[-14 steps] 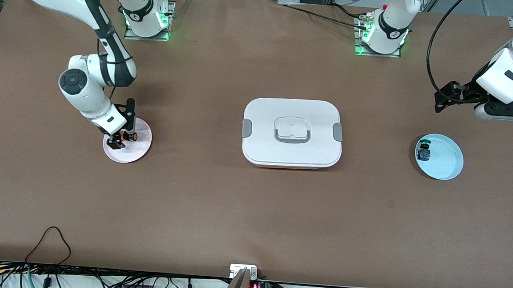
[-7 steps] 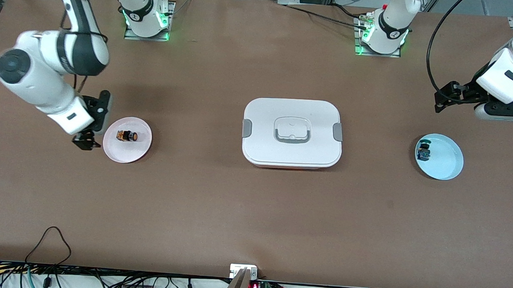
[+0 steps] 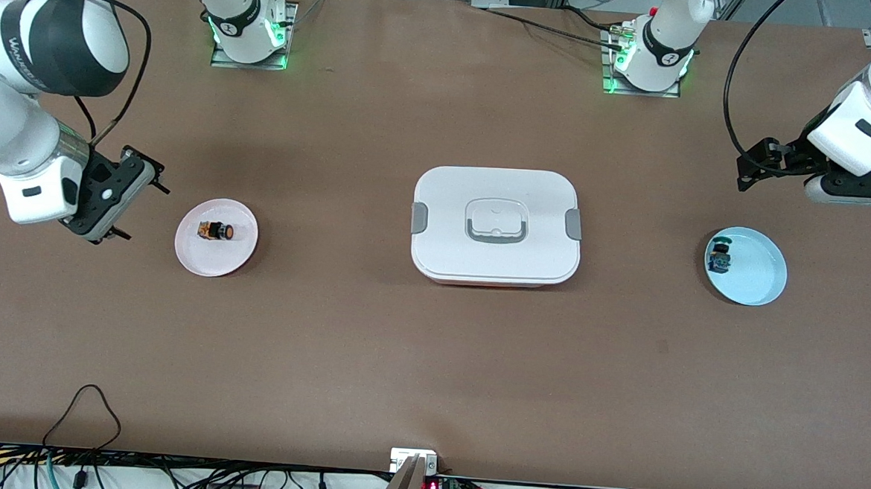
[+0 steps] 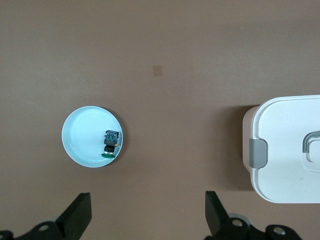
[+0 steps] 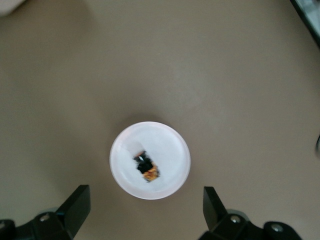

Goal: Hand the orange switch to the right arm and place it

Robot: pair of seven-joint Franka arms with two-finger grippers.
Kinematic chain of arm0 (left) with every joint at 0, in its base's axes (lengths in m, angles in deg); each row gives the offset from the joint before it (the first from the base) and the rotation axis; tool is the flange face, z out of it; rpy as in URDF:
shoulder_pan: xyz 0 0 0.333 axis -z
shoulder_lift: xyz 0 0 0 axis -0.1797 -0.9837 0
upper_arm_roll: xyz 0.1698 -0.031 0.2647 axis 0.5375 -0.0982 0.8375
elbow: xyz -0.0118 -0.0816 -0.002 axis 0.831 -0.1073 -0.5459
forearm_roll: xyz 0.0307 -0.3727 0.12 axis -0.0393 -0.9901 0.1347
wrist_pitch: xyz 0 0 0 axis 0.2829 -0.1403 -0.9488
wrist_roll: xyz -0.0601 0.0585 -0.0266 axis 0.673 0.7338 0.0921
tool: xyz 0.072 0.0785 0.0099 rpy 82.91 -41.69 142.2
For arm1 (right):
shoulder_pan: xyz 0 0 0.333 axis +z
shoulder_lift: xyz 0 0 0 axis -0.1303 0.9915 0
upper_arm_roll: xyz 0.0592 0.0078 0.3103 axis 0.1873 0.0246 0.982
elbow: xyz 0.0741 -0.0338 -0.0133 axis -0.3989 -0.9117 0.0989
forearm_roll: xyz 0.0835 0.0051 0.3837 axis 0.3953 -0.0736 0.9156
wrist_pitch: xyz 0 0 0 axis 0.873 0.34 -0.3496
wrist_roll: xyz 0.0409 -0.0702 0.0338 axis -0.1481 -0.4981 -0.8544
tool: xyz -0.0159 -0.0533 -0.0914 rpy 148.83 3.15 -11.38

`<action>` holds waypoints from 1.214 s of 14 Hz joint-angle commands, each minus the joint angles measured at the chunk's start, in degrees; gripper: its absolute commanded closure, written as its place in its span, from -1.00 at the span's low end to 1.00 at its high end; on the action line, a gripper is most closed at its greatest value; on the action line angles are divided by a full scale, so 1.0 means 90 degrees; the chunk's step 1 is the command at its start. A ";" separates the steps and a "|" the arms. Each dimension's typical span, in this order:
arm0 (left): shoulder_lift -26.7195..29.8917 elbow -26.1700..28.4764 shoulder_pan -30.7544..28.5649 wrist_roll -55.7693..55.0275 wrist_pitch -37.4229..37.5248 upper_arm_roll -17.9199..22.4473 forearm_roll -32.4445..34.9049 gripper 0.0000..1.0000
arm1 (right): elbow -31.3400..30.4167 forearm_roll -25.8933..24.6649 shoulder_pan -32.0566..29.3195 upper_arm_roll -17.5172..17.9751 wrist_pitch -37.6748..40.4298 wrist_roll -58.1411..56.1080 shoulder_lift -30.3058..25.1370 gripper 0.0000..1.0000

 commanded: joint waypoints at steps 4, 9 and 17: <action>-0.0168 -0.0323 0.0050 0.0077 0.0163 0.0024 0.0053 -1.00 | 0.0122 0.0033 0.0177 -0.0004 0.1298 0.4873 -0.0132 -1.00; -0.0168 -0.0333 0.0050 0.0077 0.0182 0.0024 0.0053 -1.00 | 0.0463 -0.0524 0.0178 -0.0062 0.1438 0.5213 -0.0259 -1.00; -0.0168 -0.0323 0.0050 0.0077 0.0192 0.0024 0.0053 -1.00 | 0.0780 -0.0866 -0.0164 -0.0121 0.1470 0.4715 -0.0521 -1.00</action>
